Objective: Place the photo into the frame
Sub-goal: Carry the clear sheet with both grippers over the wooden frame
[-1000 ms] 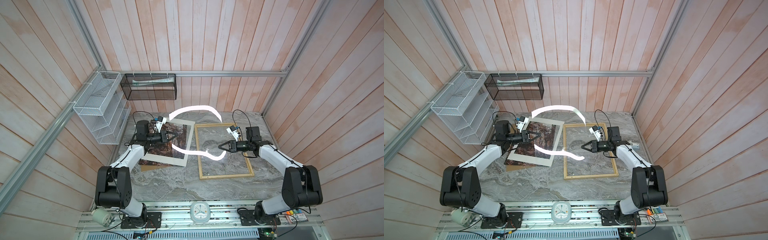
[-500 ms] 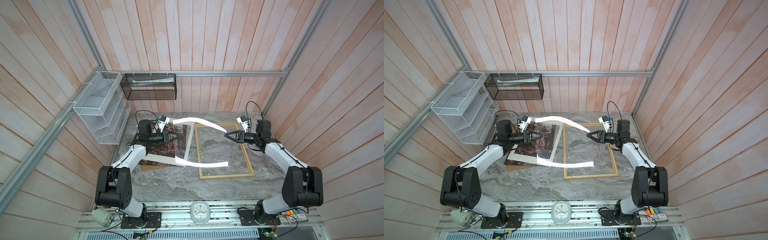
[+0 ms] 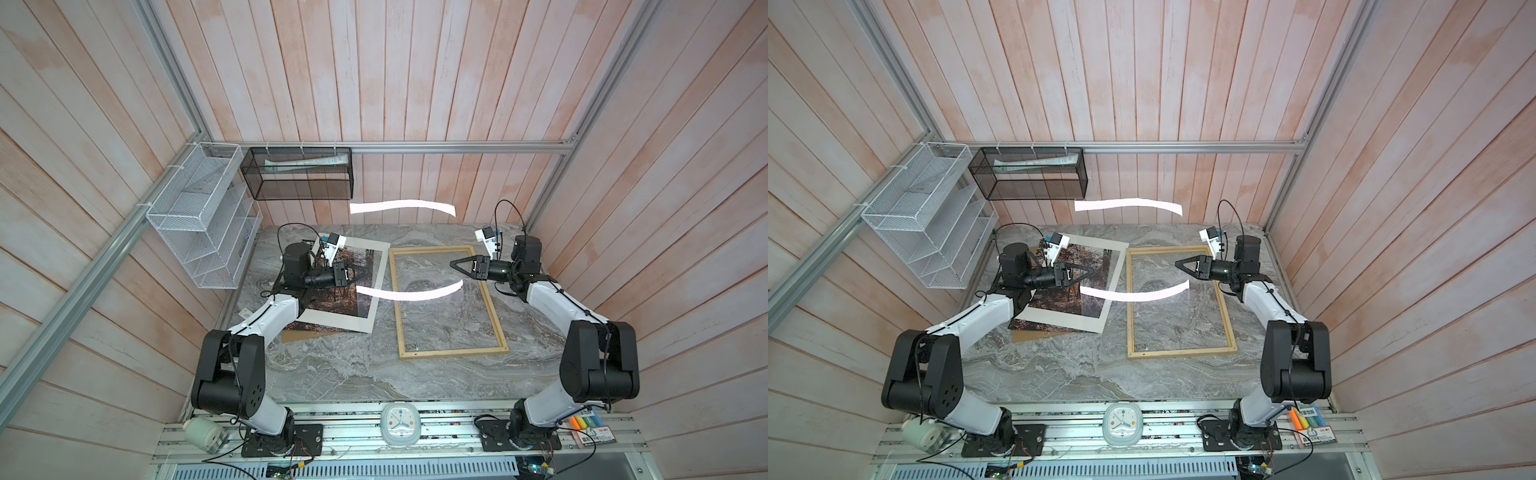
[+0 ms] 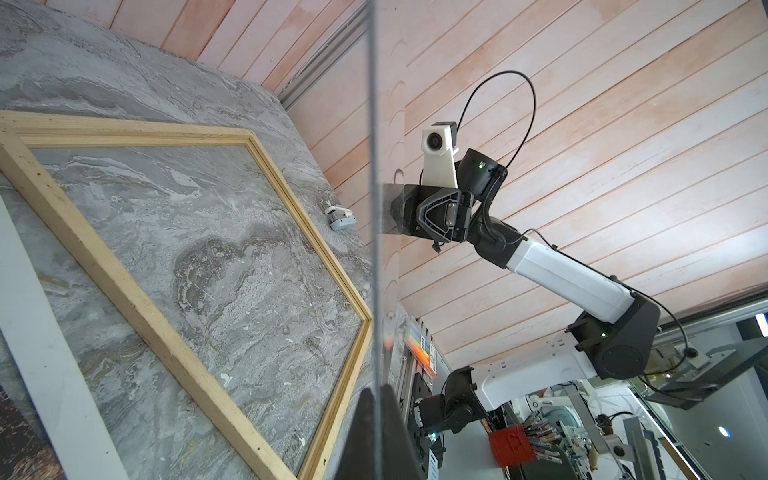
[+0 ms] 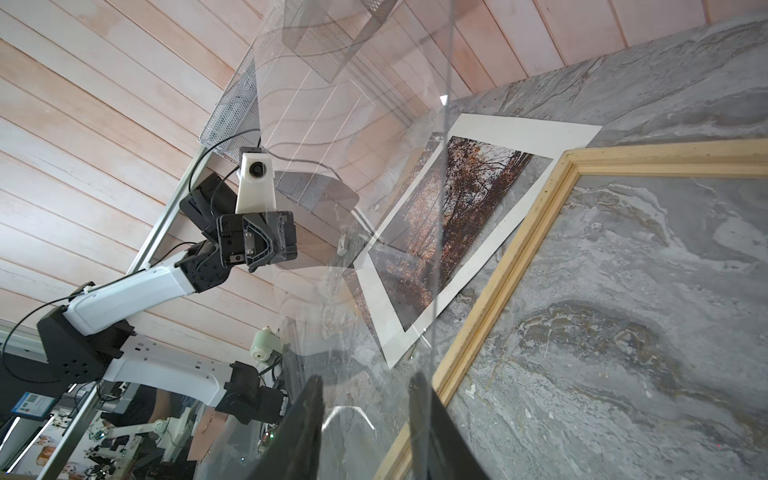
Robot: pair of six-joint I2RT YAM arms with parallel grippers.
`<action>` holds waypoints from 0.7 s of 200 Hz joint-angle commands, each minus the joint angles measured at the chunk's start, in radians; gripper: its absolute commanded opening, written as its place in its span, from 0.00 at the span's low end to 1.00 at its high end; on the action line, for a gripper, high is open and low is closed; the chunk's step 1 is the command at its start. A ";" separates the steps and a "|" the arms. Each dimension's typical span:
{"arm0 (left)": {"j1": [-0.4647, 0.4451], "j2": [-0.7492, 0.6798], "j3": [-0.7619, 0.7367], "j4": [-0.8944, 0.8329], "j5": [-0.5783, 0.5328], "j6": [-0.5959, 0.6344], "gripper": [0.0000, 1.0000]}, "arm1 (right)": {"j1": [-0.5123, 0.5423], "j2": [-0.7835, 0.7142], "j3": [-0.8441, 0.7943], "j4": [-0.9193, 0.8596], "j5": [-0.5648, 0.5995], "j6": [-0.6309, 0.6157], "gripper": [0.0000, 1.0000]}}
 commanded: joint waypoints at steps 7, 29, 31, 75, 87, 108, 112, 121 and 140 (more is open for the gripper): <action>-0.037 0.038 -0.023 0.139 -0.035 -0.070 0.00 | 0.005 -0.001 0.012 0.049 -0.049 0.022 0.30; -0.054 0.066 -0.018 0.170 -0.048 -0.094 0.00 | 0.001 -0.002 0.013 0.038 -0.046 0.021 0.19; -0.055 0.068 -0.018 0.172 -0.049 -0.095 0.00 | 0.001 -0.001 0.013 0.036 -0.044 0.021 0.18; -0.069 0.100 -0.009 0.190 -0.063 -0.105 0.00 | -0.025 -0.011 0.003 0.011 -0.037 0.038 0.01; -0.070 0.105 -0.007 0.192 -0.067 -0.101 0.00 | -0.039 -0.014 0.004 0.009 -0.036 0.061 0.00; -0.072 0.111 -0.001 0.182 -0.086 -0.091 0.00 | -0.059 -0.014 0.001 0.004 -0.039 0.113 0.00; -0.072 0.114 0.003 0.176 -0.091 -0.087 0.00 | -0.061 -0.015 0.002 -0.001 -0.039 0.119 0.00; -0.073 0.121 0.012 0.160 -0.103 -0.081 0.06 | -0.065 -0.017 0.006 -0.020 -0.038 0.128 0.00; -0.075 0.138 0.031 0.142 -0.131 -0.077 0.20 | -0.074 -0.032 0.029 -0.064 -0.028 0.130 0.00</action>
